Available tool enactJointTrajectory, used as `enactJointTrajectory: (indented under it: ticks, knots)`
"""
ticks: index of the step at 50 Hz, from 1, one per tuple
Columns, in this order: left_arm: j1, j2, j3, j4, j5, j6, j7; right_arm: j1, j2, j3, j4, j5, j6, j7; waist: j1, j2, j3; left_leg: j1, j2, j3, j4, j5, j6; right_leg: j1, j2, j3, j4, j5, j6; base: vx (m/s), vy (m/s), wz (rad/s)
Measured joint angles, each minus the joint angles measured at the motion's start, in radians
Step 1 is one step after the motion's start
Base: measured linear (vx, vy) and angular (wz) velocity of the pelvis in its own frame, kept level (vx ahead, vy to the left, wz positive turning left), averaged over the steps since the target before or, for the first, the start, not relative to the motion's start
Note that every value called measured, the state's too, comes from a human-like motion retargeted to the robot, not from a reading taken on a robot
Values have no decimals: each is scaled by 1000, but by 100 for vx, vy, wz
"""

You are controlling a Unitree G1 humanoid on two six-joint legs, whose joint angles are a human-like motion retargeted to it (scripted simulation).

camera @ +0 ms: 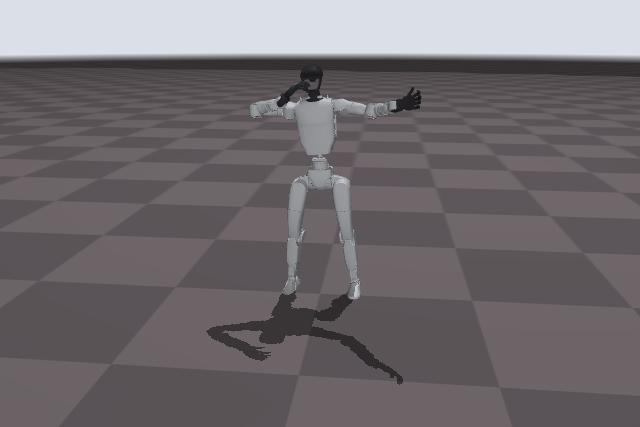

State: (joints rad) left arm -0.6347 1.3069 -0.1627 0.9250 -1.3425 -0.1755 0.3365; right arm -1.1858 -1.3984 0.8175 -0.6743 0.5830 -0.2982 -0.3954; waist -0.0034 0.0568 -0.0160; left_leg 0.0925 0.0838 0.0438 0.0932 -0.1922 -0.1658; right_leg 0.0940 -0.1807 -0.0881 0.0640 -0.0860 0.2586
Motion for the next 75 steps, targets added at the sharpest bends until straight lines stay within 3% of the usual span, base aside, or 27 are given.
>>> enactJointTrajectory:
  ticks: [5, 7, 12, 15, 18, 23, 25, 27, 30, 34, 37, 40, 42, 45, 49, 52, 56, 60, 65, 68, 70, 75]
  knots:
    - [140, 37, -43, -420, -48, -65, -85, 301, -63, -196, 631, 90, 66, -6, 37, -9, 1, 11, 16, 15, -10, -2, -15, 2, 17, 8, -9, 15, 3, 0, -3, -5]
    - [109, 51, -119, -664, -99, -108, -124, 360, -17, -280, 928, 107, 186, -77, 76, -15, 20, 3, 64, 13, 5, -25, -41, -12, 75, 21, -3, 28, 3, -2, -24, -28]
    - [-73, 114, -411, -1284, -182, -148, -373, 363, 46, -432, 1609, 197, 329, -51, 142, -58, 27, 8, 69, 19, -5, -24, -46, -16, 81, 27, -3, 33, 3, 0, -2, -3]
    - [-190, 90, -556, -1595, -161, -155, -466, 341, 56, -504, 1767, 259, 338, -60, 153, -65, 33, 5, 72, 18, -5, -24, -50, -19, 85, 29, -3, 35, 3, 0, 0, 0]
    - [-270, 74, -620, -1731, -43, -156, -504, 399, 76, -556, 1703, 366, 294, 2, 153, -69, 37, 1, 80, 20, 4, -30, -58, -21, 94, 32, -4, 38, 3, 0, 0, 0]
    - [-192, 132, -559, -1499, 139, -173, -365, 601, 119, -622, 1263, 561, 164, 66, 142, -83, 45, -2, 82, 20, 14, -34, -60, -19, 96, 34, -4, 38, 3, 0, 0, 0]
    - [-111, 146, -499, -1298, 156, -140, -360, 658, 84, -598, 1037, 490, 170, 216, 139, -81, 42, -4, 79, 23, 19, -35, -53, -20, 93, 37, -4, 38, 3, 0, 0, 0]
    - [-13, 116, -415, -1070, 111, -112, -286, 662, 114, -560, 733, 715, 51, 141, 127, -68, 44, -4, 79, 24, 21, -35, -53, -18, 92, 38, -5, 38, 3, 0, 0, 0]
    - [79, 73, -325, -700, 134, -27, -242, 569, 88, -417, 348, 743, 21, 222, 107, -50, 39, -9, 71, 26, 29, -36, -43, -20, 84, 43, -9, 38, 3, 0, 0, 0]
    - [97, 22, -223, -153, 342, 70, -170, 258, 112, -141, -60, 755, 52, 349, 53, -23, 28, -22, 54, 22, 39, -35, -29, -24, 65, 43, -12, 37, 3, 0, 4, 4]
    - [68, 3, -100, 192, 506, 105, -80, 13, 160, -12, -198, 608, 68, 384, 10, -2, 24, -31, 45, 19, 46, -36, -23, -27, 55, 43, -13, 36, 3, 0, 0, 0]
    - [43, 6, 51, 356, 532, 129, 28, -112, 134, 0, -160, 232, 66, 256, -9, 10, 29, -30, 39, 20, 46, -34, -18, -27, 48, 44, -11, 34, 3, 0, 0, 0]
    - [54, 3, 112, 334, 467, 125, 66, -93, 70, -18, -59, 80, 71, 157, -4, 14, 31, -25, 39, 23, 43, -32, -15, -26, 48, 46, -11, 33, 3, 0, 0, 0]
    - [126, -20, 130, 115, 319, 86, 71, 18, -18, -62, 174, -28, 75, 33, 21, 16, 41, -15, 44, 27, 35, -29, -13, -24, 54, 47, -7, 32, 3, 0, 0, 0]
    - [259, 22, 48, -467, 125, -35, -43, 235, -56, -211, 642, -43, 127, -37, 77, -3, 42, -5, 62, 33, 23, -26, -26, -25, 73, 47, -4, 35, 3, 0, -5, -5]
    - [251, 107, -57, -919, 13, -118, -217, 346, -41, -311, 1063, -4, 214, 1, 125, -32, 38, -1, 75, 35, 15, -26, -42, -27, 88, 46, -2, 38, 3, 0, -4, -2]
    - [75, 170, -248, -1421, -87, -168, -400, 368, 15, -419, 1587, 143, 329, 17, 170, -65, 36, 2, 81, 33, 6, -26, -51, -27, 95, 42, 0, 39, 3, 0, 0, 0]
    - [-97, 144, -384, -1735, -105, -160, -504, 357, 50, -537, 1800, 365, 331, -42, 188, -75, 31, 2, 86, 30, 9, -31, -60, -26, 100, 41, 1, 38, 3, 0, 0, 0]
    - [-104, 187, -380, -1624, 35, -184, -439, 544, 77, -607, 1503, 496, 243, 38, 190, -87, 23, 3, 90, 31, 18, -38, -66, -22, 103, 42, 2, 36, 3, 0, 0, 0]
    - [-10, 216, -330, -1360, 90, -167, -374, 657, 61, -607, 1157, 530, 190, 164, 183, -85, 14, 3, 88, 34, 23, -40, -62, -19, 101, 45, 1, 35, 3, 0, 0, 0]
    - [70, 195, -281, -1149, 61, -144, -309, 685, 78, -586, 860, 700, 80, 123, 171, -73, 13, 5, 86, 34, 25, -40, -61, -17, 99, 46, 1, 33, 3, 0, 0, 0]
    - [136, 132, -229, -558, 172, 9, -208, 461, 40, -315, 218, 688, 29, 249, 131, -44, 14, 2, 71, 35, 37, -42, -42, -12, 83, 52, -4, 31, 3, 0, 0, 0]
